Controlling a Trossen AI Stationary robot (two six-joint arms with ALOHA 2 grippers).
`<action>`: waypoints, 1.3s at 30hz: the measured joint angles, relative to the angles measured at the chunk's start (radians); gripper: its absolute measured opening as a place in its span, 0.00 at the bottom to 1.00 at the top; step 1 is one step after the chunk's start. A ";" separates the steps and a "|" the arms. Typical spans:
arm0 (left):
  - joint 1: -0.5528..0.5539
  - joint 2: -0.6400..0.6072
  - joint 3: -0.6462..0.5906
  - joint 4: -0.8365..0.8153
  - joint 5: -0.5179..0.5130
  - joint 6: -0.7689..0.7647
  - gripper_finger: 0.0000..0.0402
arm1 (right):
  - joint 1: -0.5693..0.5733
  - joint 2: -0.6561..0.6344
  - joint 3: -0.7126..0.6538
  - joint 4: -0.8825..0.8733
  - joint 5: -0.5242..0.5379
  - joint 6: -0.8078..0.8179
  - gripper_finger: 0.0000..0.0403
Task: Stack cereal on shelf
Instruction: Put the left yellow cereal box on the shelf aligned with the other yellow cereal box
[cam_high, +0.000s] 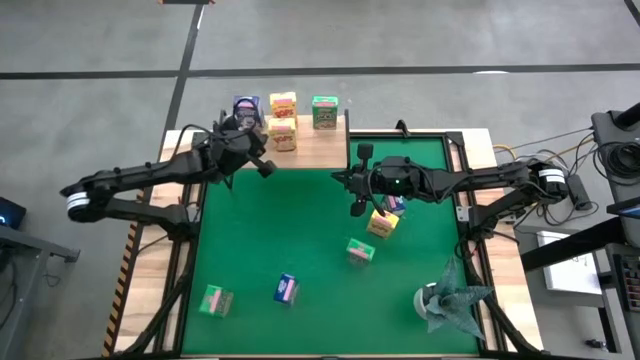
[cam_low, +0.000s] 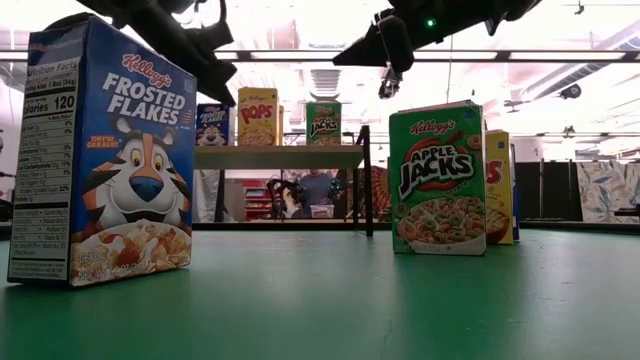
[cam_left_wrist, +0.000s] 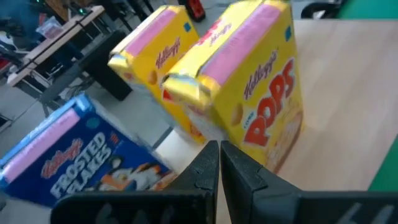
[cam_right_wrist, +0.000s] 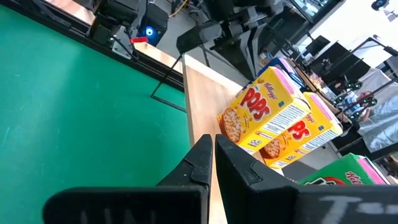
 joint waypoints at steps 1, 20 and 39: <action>0.000 0.008 0.000 0.016 0.000 0.000 0.00 | -0.001 0.000 0.000 0.000 0.000 0.000 0.02; -0.022 0.042 0.000 0.050 0.044 -0.036 0.00 | -0.003 0.000 0.000 -0.004 0.000 0.001 0.02; -0.028 0.188 -0.007 0.260 0.083 0.011 0.00 | -0.003 0.000 0.000 -0.005 0.000 0.000 0.02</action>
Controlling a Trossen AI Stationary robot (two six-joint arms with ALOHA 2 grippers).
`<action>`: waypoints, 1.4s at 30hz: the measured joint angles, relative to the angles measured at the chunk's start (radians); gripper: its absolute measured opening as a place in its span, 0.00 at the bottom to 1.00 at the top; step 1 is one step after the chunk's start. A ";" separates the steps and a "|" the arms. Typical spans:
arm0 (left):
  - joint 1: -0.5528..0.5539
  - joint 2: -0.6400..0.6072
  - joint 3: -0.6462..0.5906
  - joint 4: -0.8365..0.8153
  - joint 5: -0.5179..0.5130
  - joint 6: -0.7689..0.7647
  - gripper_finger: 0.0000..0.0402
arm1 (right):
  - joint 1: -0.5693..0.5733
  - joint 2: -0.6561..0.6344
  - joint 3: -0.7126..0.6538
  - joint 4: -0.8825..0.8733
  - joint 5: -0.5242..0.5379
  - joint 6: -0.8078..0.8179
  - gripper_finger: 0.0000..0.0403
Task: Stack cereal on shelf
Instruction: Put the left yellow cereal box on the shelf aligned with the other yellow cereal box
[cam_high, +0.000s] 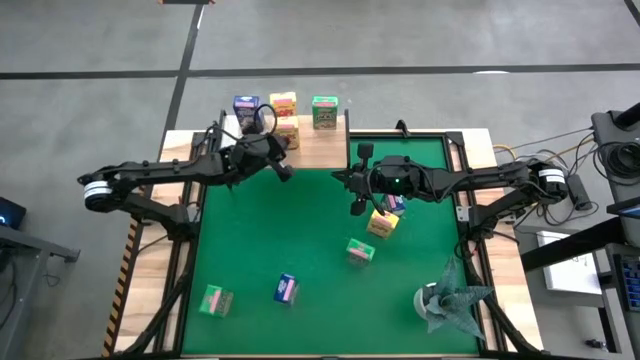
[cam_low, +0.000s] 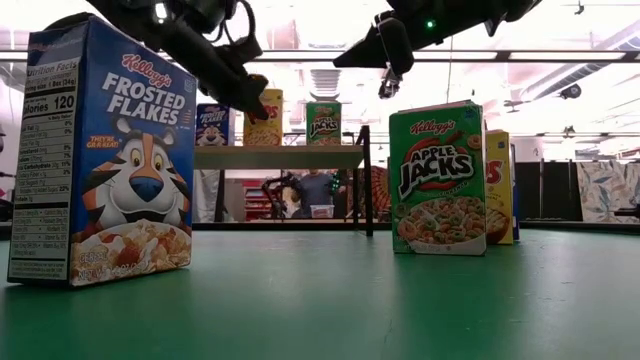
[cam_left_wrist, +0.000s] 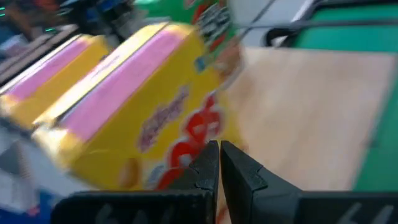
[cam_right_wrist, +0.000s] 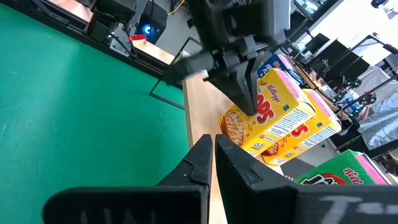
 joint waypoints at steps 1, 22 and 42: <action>0.000 0.007 0.000 0.004 -0.025 0.004 0.00 | 0.000 0.000 0.000 0.000 0.000 0.000 0.02; -0.039 -0.038 0.017 0.091 0.099 0.058 0.00 | 0.000 0.000 0.000 0.000 0.000 -0.002 0.02; 0.103 -0.009 0.111 0.137 0.136 0.099 0.00 | 0.000 0.000 0.000 0.000 0.000 0.000 0.02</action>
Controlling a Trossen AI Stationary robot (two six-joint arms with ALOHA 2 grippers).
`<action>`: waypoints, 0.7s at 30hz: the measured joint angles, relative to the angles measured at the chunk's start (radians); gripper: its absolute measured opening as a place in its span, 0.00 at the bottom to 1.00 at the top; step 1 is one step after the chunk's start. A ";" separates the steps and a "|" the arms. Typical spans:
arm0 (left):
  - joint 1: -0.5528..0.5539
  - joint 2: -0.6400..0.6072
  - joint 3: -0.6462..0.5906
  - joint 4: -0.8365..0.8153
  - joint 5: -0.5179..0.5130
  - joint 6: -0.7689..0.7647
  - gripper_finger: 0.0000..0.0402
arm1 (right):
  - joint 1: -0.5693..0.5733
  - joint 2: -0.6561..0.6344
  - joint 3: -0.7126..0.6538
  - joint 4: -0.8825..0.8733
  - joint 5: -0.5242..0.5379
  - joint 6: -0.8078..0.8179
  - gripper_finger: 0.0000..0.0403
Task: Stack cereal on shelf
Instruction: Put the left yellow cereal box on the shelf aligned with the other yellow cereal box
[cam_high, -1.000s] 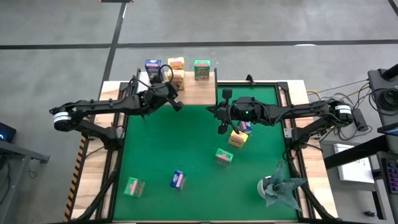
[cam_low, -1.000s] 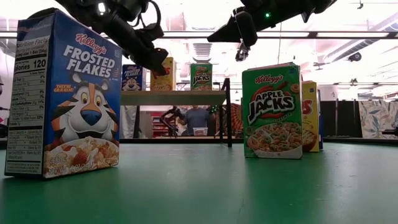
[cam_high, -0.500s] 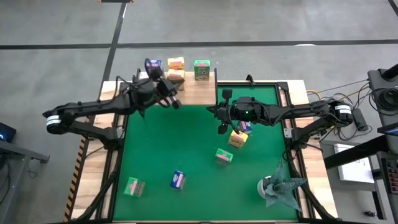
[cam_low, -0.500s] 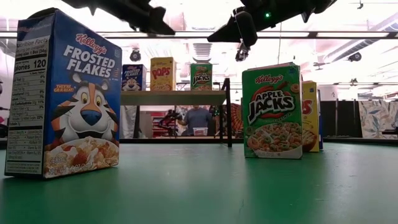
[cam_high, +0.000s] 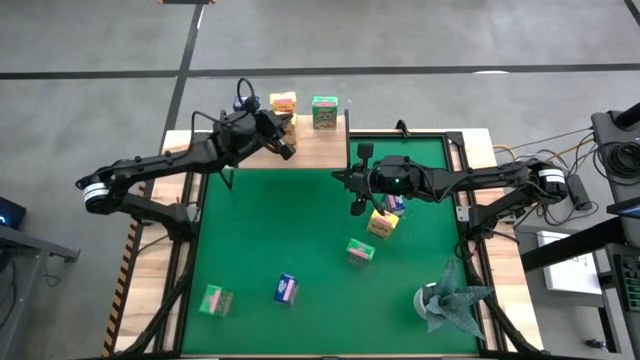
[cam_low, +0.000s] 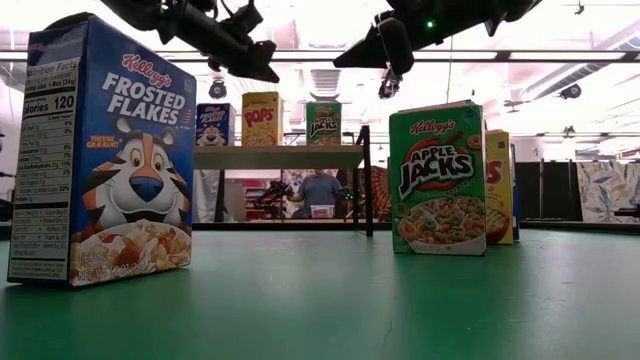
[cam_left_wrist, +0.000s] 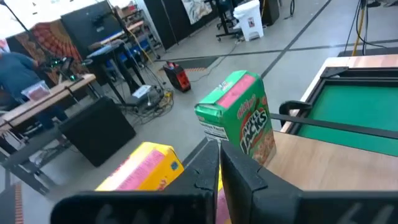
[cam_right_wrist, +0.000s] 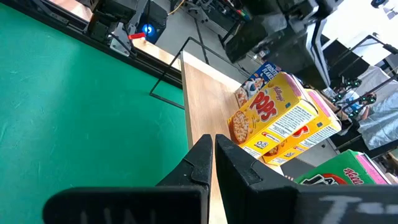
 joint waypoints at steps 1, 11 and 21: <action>0.000 0.003 0.000 -0.001 0.000 -0.008 0.00 | 0.000 0.000 0.000 0.000 0.000 0.000 0.02; 0.000 0.003 -0.001 -0.062 -0.010 -0.125 0.00 | 0.000 0.000 0.000 0.000 0.000 0.000 0.02; -0.002 0.003 -0.002 -0.066 -0.076 -0.158 0.00 | 0.000 0.000 0.000 -0.001 0.001 -0.003 0.02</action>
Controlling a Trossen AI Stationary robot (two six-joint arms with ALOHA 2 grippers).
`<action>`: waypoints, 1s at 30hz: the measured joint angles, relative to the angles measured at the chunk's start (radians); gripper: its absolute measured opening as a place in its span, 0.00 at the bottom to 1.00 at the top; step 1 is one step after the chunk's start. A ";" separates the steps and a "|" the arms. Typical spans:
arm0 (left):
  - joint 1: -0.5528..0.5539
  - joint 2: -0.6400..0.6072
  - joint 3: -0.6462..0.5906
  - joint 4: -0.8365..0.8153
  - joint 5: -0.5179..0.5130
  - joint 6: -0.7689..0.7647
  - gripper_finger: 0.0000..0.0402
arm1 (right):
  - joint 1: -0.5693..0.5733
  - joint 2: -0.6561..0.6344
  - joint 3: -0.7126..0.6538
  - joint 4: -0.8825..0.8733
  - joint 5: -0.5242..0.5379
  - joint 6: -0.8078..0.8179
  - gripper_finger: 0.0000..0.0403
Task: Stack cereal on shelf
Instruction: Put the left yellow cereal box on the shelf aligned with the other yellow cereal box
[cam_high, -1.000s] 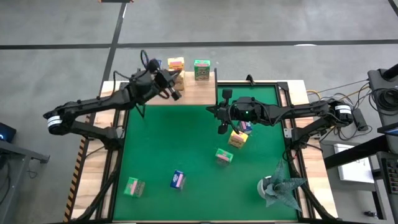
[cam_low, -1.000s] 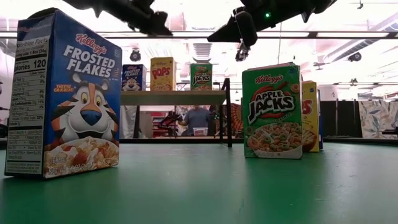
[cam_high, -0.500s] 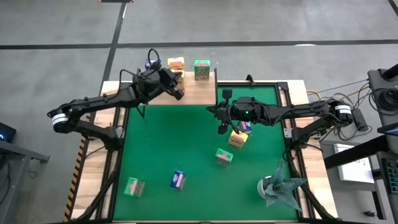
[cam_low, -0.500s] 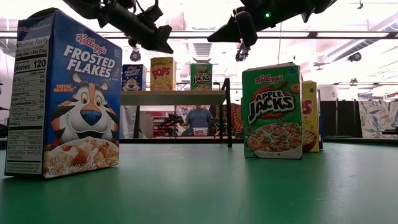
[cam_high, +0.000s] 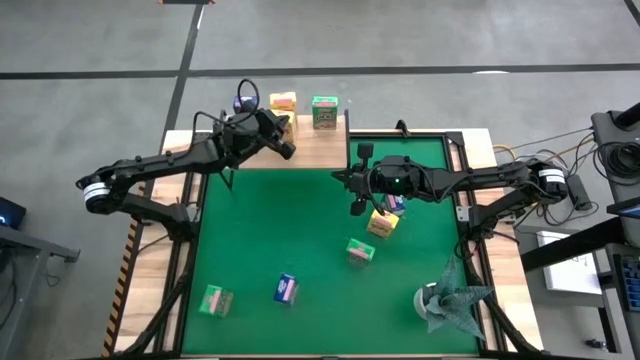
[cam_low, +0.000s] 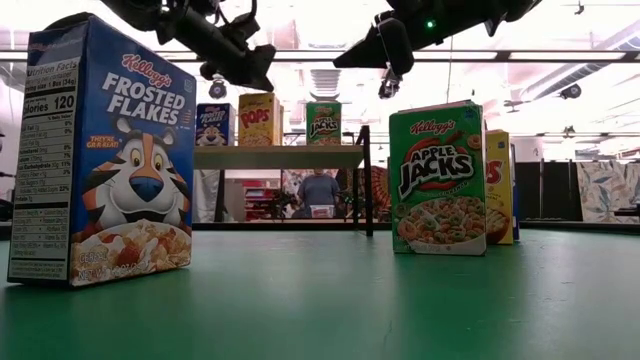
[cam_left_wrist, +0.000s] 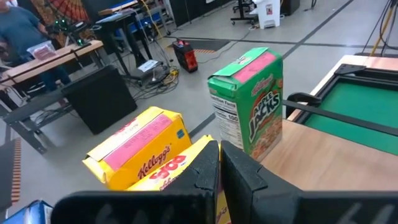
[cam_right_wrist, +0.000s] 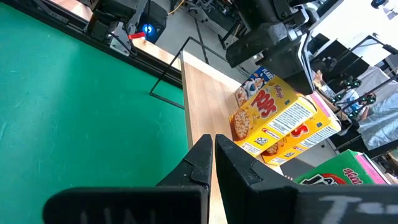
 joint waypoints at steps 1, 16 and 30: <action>0.000 0.000 0.000 0.000 0.000 -0.006 0.00 | 0.000 0.000 0.000 0.000 0.000 0.000 0.02; 0.014 -0.183 0.063 -0.340 -0.037 0.101 0.00 | 0.000 0.000 0.000 -0.005 0.000 0.000 0.02; 0.063 -0.135 0.021 -0.373 -0.051 0.102 0.00 | 0.000 0.000 0.000 0.001 0.000 -0.005 0.02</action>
